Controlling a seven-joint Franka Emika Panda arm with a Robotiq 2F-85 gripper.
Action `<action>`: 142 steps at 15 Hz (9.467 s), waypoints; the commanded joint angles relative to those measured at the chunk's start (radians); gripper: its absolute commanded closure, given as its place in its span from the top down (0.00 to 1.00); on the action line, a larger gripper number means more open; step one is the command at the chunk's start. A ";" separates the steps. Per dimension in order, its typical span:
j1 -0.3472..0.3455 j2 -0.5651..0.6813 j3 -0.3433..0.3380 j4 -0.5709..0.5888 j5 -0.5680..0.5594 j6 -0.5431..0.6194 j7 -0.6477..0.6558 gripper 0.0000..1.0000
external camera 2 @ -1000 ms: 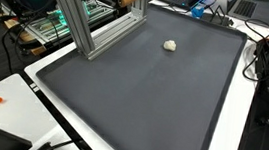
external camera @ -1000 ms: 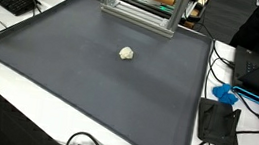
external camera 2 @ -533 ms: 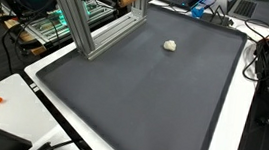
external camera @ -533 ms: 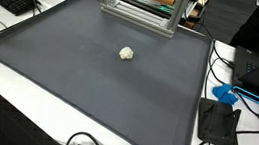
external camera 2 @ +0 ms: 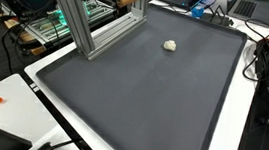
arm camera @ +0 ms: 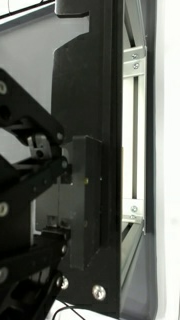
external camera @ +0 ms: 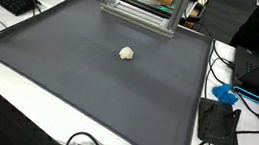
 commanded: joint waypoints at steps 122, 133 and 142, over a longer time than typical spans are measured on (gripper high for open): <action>-0.021 0.862 -0.123 0.381 -0.245 0.497 0.269 0.22; -0.011 0.841 -0.116 0.371 -0.302 0.416 0.177 0.22; -0.022 0.793 -0.118 0.383 -0.279 0.393 0.021 0.22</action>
